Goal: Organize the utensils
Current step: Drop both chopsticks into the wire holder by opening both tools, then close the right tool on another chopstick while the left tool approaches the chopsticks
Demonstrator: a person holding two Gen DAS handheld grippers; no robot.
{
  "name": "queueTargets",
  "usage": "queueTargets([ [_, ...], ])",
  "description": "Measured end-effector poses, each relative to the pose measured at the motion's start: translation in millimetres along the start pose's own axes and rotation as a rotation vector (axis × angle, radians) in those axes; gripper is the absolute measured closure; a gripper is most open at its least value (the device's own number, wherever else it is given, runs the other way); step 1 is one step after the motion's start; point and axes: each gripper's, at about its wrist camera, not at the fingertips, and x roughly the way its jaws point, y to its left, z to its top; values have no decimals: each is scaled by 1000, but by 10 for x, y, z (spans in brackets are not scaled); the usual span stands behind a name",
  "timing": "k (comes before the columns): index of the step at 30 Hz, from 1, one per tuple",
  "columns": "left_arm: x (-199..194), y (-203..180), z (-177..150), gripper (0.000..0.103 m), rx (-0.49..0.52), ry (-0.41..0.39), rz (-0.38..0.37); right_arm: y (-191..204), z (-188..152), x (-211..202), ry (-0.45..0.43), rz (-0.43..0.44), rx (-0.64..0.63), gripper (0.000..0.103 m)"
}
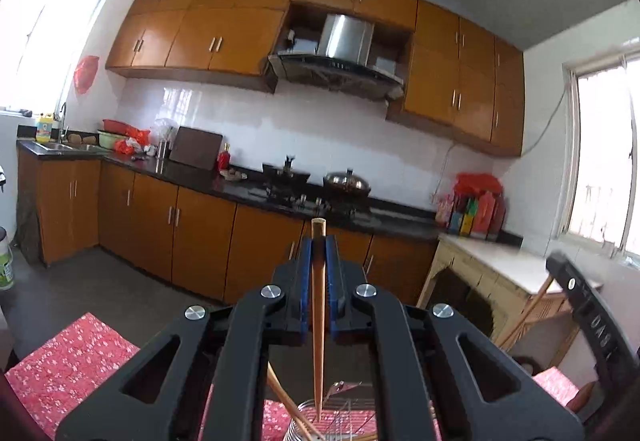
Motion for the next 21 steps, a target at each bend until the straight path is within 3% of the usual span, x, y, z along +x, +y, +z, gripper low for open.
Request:
queueTargets([
  [4,131,28,-150,96,1,54,4,-56,-147,194,75,21,46,95],
  [9,218,54,-229,96,15,111,28,-136,-290,411,171,-14,40,91],
  [11,218,80,-221,95,8,131,36,-171,-313,370,173,-42,39,56],
  [12,191,113,-214,90,4,144,33,-193,-304,306,160,-56,35,49],
  [15,108,160,-179,39,5,153,63,-225,-264,150,164,-83,9,44],
  [17,-59,216,-157,34,19,146,72,-283,-246,-23,177,-103,0,38],
  [21,-383,358,-192,14,31,176,46,-421,-361,-386,258,-146,-5,36],
])
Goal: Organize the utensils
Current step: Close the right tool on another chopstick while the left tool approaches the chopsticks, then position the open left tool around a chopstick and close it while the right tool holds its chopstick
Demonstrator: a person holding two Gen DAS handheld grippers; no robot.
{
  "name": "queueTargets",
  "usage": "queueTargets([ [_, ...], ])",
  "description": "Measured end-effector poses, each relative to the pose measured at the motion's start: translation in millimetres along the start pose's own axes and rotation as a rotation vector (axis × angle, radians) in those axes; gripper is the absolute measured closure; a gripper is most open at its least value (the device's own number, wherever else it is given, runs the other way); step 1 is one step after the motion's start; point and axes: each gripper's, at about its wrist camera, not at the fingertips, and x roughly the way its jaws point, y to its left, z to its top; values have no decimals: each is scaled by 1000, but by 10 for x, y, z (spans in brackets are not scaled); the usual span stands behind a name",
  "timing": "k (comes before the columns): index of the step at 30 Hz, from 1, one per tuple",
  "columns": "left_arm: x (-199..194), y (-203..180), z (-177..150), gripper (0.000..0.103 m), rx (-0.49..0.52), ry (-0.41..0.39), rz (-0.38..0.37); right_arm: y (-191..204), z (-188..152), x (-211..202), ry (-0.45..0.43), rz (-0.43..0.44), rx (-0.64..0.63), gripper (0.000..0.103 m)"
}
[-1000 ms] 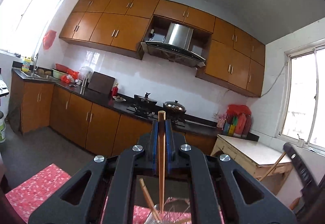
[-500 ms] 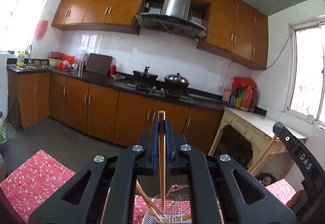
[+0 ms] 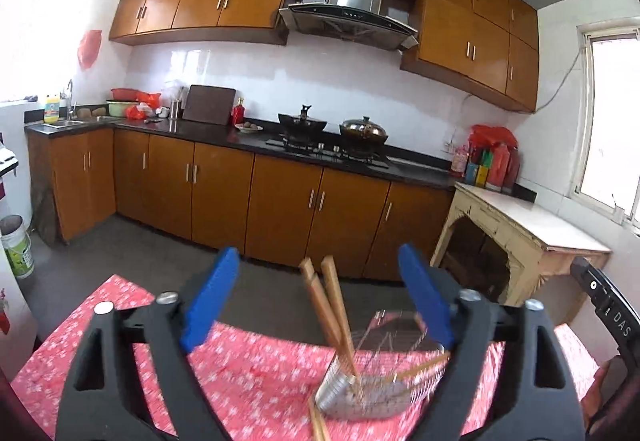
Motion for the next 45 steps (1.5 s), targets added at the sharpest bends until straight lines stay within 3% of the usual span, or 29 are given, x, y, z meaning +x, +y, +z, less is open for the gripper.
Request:
queueTargets([
  [2,-143,80,-101,8,8,14,7,-90,-169,-93,60,-16,-2,36],
  [6,-341,238,-381,7,18,56,41,-261,-710,-193,226,-37,8,36],
  [10,-432,321,-811,7,58,166,61,-278,-1319,-235,387,-23,-5,55],
  [14,-541,265,-1257,7,143,223,85,-185,-1849,-300,527,24,-22,73],
  [18,-593,231,-1599,7,167,303,60,-17,-2197,-358,602,42,-63,74],
  [26,-598,282,-1858,7,122,378,18,123,-2436,-267,642,20,-104,78],
  [30,-555,217,-1936,8,137,405,13,142,-2467,-204,630,-26,-129,93],
  [33,-504,131,-2026,11,160,442,4,-14,-2416,-150,626,-84,-84,95],
  [38,-401,-32,-2198,27,197,516,-21,-505,-2284,-83,617,-205,49,95],
  [45,-276,-181,-2367,46,184,592,-53,-774,-2283,-84,611,-234,93,95],
])
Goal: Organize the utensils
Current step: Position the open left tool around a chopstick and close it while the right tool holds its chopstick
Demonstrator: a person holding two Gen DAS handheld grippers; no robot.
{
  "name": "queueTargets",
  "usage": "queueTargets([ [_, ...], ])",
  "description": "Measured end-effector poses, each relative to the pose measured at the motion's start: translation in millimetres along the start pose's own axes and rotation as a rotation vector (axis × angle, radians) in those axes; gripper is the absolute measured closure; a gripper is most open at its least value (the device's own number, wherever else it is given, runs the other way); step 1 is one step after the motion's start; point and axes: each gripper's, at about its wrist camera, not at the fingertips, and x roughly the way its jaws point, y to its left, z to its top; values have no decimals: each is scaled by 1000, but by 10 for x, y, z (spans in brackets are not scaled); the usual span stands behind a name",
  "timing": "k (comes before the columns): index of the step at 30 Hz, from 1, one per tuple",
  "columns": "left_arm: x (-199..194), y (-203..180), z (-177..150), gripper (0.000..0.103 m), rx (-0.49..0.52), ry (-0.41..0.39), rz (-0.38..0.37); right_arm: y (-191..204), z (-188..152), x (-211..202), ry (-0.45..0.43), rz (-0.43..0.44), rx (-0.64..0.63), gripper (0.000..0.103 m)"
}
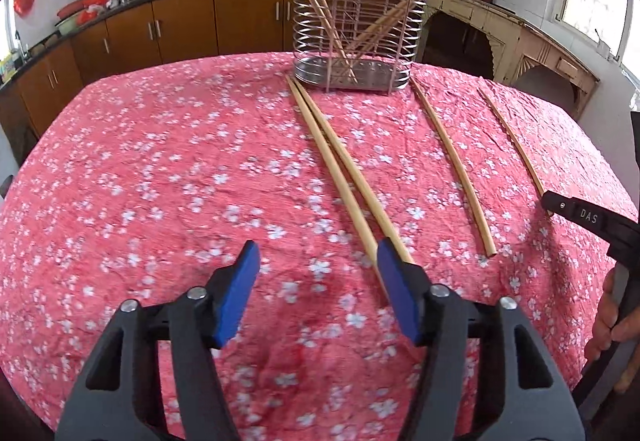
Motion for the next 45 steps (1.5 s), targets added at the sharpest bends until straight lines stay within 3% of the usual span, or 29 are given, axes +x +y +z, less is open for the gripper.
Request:
queueTargets([
  [8,114,-170,3,57,7,31,-3,10,4,-9,0,8,-3,95],
  [13,177,-125,61,77,10,32,102,3,11,-7,1,10,-1,95],
  [16,225,98,149,83,-21,43,146,-31,26,-6,-2,2,5,95],
  [22,391,748,409,83,-41,42,261,-124,122,45,-1,-22,29,95],
  [27,373,1049,450,82,-39,41,192,-167,179,87,-6,-34,24,95],
  [29,304,1101,407,79,-34,24,128,-178,189,94,-5,-32,15,95],
  [31,210,1118,366,61,-6,-5,96,-199,196,93,0,-22,6,95],
  [34,94,1039,319,38,103,-52,114,-232,195,91,9,-10,8,95],
  [35,70,1003,300,37,155,-66,136,-241,193,88,11,-7,9,95],
  [39,144,1013,274,38,227,-35,149,-220,180,78,10,-10,4,95],
  [45,237,1066,294,63,198,31,101,-201,156,72,1,-17,-13,95],
])
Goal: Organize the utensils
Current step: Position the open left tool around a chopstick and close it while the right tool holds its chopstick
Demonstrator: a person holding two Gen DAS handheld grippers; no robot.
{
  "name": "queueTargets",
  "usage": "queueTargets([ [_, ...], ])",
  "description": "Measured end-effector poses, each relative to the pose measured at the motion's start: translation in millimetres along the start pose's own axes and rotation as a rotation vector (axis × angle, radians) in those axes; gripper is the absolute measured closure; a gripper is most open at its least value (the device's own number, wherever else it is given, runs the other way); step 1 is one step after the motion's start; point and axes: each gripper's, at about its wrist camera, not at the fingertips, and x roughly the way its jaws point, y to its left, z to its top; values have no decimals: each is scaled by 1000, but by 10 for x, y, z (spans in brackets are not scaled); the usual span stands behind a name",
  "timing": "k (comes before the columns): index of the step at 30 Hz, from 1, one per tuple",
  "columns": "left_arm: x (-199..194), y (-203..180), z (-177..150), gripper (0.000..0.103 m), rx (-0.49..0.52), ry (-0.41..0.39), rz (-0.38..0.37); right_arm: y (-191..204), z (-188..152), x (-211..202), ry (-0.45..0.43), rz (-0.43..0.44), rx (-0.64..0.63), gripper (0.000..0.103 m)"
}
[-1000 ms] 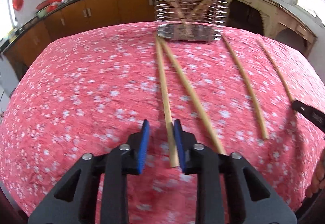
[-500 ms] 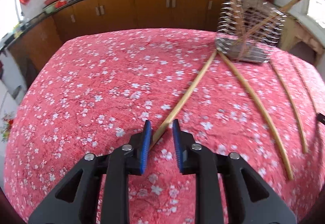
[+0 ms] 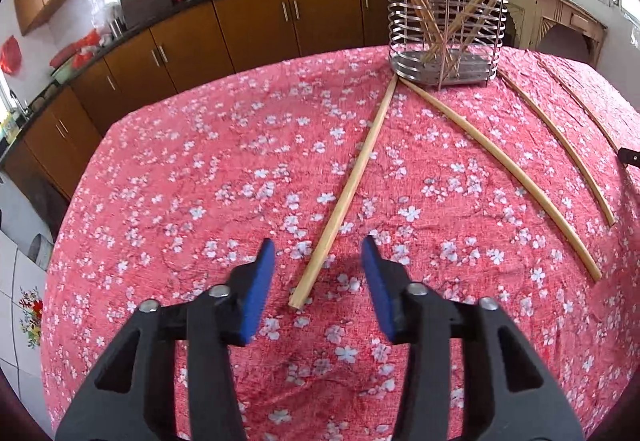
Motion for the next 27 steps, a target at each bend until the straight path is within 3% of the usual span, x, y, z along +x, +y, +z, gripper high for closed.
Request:
queueTargets([
  [14,22,-20,4,62,1,5,13,33,-18,-9,-20,-23,-31,95],
  [27,26,76,9,62,-43,12,-22,44,-22,-9,-20,-26,-33,95],
])
